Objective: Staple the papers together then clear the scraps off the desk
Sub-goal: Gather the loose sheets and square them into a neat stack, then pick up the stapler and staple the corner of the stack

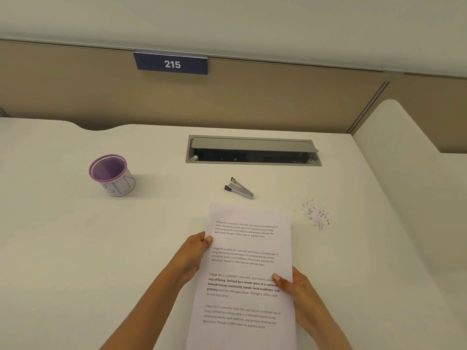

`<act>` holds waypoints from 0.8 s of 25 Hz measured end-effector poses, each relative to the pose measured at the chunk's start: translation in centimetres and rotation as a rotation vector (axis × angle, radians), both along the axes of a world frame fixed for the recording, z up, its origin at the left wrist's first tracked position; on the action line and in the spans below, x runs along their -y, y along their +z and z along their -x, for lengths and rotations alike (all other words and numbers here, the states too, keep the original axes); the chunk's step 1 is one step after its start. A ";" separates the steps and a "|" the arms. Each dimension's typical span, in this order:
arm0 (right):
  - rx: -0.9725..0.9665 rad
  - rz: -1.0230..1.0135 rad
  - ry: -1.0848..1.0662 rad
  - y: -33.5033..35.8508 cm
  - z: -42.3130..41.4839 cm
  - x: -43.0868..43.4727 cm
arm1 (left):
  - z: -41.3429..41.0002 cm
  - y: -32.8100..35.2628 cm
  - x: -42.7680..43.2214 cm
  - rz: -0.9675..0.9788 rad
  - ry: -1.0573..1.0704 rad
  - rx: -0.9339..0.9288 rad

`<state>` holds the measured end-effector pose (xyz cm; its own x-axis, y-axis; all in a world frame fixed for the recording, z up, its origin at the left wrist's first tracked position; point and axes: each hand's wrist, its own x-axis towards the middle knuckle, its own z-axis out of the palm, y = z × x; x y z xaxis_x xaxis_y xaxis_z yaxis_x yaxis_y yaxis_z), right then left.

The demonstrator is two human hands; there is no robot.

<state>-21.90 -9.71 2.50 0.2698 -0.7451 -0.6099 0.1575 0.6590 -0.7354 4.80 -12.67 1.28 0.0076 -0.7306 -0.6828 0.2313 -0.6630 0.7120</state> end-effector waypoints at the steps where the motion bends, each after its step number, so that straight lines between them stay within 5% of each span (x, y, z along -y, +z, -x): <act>1: 0.014 -0.007 -0.001 -0.2 -0.1 0.0 | -0.1 -0.1 0.1 0.004 0.000 0.009; 6: -0.041 -0.006 -0.052 0.1 0.1 1.4 | -0.5 -0.2 0.3 0.026 -0.024 0.037; 11: -0.540 0.284 -0.010 1.4 -1.6 6.8 | -1.2 -0.6 0.3 0.033 -0.072 0.110; 15: -0.904 0.680 0.293 1.7 -6.6 11.4 | -1.7 -0.8 0.5 0.025 -0.086 0.134; 20: -0.892 0.794 0.686 0.5 -13.4 14.6 | -1.9 -0.5 0.4 0.028 -0.104 0.131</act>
<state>-8.48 -24.35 2.99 0.4671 -0.8491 -0.2468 -0.7454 -0.2280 -0.6264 6.73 -13.04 0.77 0.0183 -0.7508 -0.6603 0.0661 -0.6580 0.7501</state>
